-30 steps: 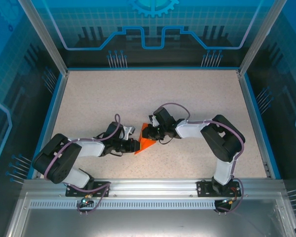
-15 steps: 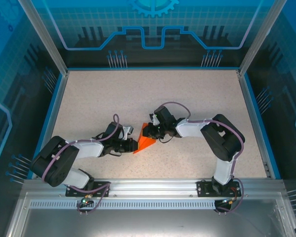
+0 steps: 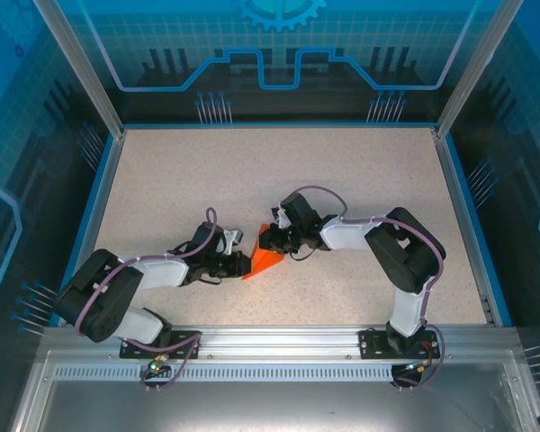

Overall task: Fold a paper plane with a square sheet of paper (pick it up from the middle)
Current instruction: Fourth fold the wing at the center of the table.

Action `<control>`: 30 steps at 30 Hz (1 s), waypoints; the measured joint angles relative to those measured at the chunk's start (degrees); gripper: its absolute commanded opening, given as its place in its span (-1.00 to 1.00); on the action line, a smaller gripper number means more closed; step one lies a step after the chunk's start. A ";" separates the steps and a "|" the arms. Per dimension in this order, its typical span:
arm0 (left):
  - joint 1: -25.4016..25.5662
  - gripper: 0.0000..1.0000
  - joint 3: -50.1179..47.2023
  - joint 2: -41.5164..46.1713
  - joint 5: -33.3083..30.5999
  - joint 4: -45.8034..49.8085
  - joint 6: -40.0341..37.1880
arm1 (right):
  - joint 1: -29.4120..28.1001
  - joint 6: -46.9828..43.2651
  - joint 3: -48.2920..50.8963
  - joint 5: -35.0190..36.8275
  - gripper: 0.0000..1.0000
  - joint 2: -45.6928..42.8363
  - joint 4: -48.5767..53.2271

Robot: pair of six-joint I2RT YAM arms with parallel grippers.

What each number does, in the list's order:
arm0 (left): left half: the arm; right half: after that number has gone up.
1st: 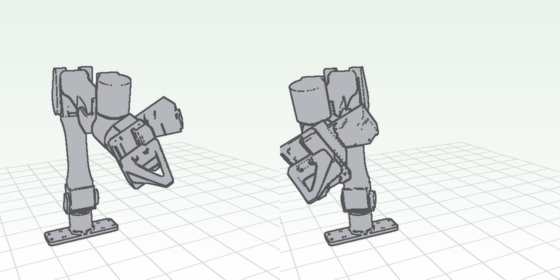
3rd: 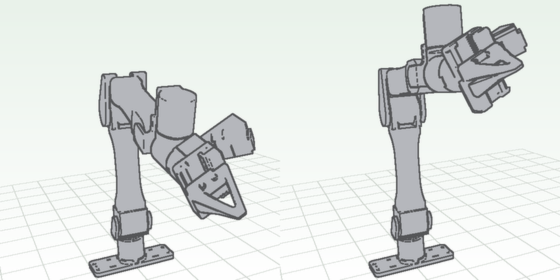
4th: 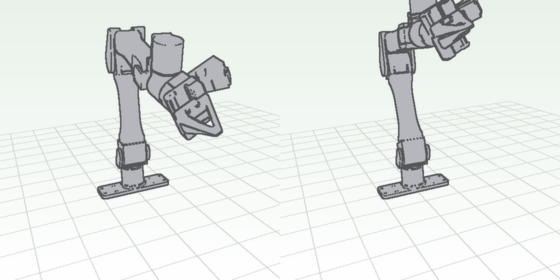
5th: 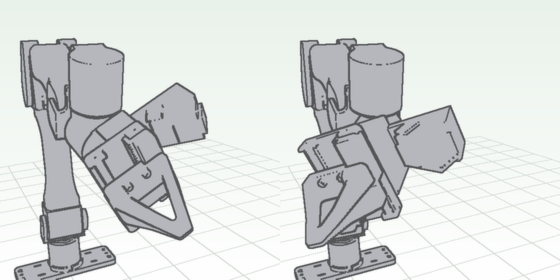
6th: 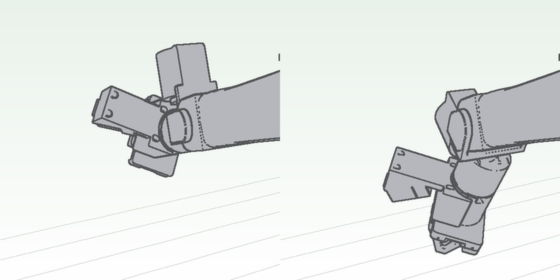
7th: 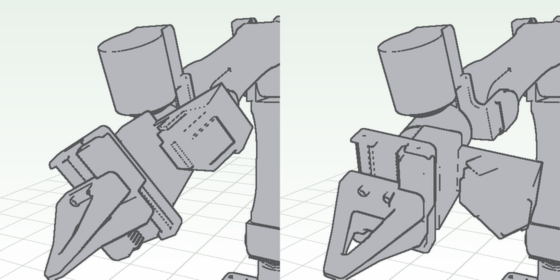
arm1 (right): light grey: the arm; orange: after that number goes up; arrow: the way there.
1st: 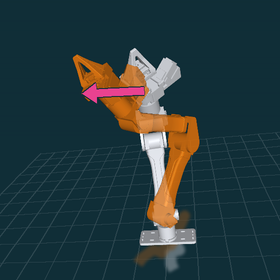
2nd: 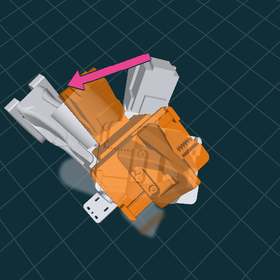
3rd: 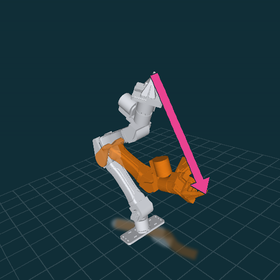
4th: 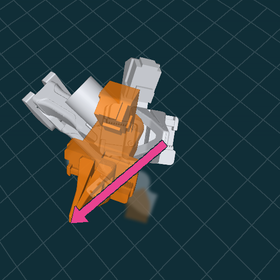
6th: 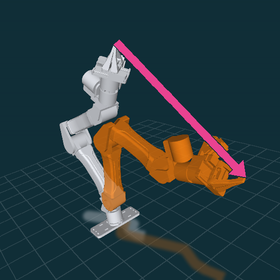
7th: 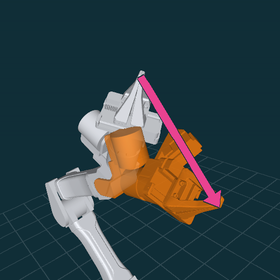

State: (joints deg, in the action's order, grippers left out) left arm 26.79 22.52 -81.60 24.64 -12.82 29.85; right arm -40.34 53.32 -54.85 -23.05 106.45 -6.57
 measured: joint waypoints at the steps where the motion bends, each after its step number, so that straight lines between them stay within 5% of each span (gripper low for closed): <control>1: -0.02 -0.85 0.00 0.04 -0.02 0.09 0.02 | 0.00 0.00 -0.02 -0.04 -0.63 0.09 -0.04; 7: 0.00 -1.00 0.00 0.04 -0.39 0.28 0.15 | 0.00 -0.02 -0.37 -0.44 -0.62 0.46 -0.04; 30: -0.02 -1.00 -0.04 -0.94 -1.01 0.28 6.25 | 0.09 -0.11 -1.09 -0.42 -0.62 -1.33 -0.61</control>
State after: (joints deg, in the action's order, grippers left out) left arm 26.76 22.48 -82.54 23.64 -12.53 36.10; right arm -40.25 53.21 -55.94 -23.46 105.12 -7.18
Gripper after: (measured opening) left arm 0.048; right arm 0.196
